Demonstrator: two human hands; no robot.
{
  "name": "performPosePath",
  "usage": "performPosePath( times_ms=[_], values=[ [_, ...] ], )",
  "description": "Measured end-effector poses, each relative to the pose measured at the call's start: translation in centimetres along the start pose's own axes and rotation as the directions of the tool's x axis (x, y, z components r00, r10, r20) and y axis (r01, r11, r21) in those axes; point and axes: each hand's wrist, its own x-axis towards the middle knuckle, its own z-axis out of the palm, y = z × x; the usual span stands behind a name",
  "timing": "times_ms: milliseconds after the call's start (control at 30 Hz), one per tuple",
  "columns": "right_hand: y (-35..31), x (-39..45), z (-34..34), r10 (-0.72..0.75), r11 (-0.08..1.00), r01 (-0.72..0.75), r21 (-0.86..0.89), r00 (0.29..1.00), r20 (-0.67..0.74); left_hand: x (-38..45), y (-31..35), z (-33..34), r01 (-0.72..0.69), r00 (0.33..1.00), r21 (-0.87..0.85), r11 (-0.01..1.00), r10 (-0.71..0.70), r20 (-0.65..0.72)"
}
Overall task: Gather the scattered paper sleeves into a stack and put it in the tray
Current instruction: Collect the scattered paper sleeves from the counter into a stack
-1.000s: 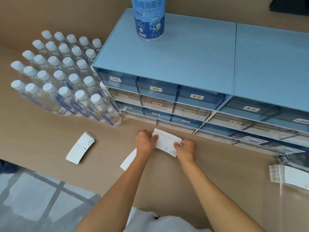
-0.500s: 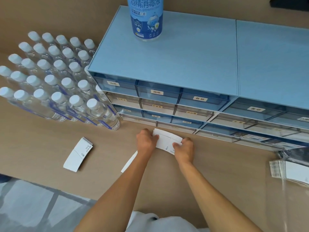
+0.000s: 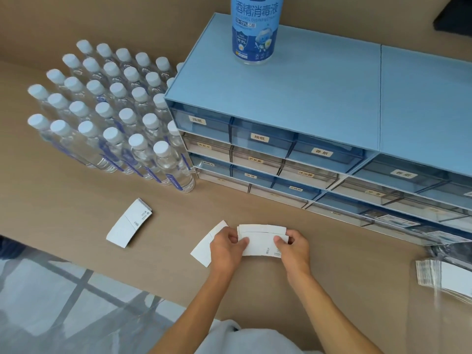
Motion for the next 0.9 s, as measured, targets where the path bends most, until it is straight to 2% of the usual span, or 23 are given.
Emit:
performPosePath(
  times_ms=[200, 367, 600, 733, 900],
  values=[
    [-0.4, -1.0, 3.0, -0.061, 0.97, 0.1, -0.222, 0.983, 0.176, -1.6, -2.8, -2.6, 0.113, 0.982, -0.237, 0.965, -0.145, -0.12],
    [-2.1, -1.4, 6.6, -0.097, 0.897, 0.228, -0.378, 0.937, 0.335, -1.9, -4.1, -4.8, 0.16, 0.927, -0.383, 0.91, -0.272, -0.259],
    [-4.0, -1.0, 10.4, -0.098, 0.766, 0.356, -0.535, 0.888, 0.45, -1.4, -4.8, -6.1, 0.23, 0.865, -0.407, 0.884, -0.377, -0.332],
    [-4.5, -0.8, 10.9, -0.097, 0.697, 0.386, -0.605, 0.886, 0.454, -1.4, -4.7, -5.8, 0.273, 0.858, -0.383, 0.882, -0.404, -0.318],
    [-5.0, -0.7, 11.1, -0.106, 0.667, 0.39, -0.634, 0.893, 0.438, -1.3, -4.4, -5.2, 0.299, 0.854, -0.326, 0.897, -0.404, -0.328]
  ],
)
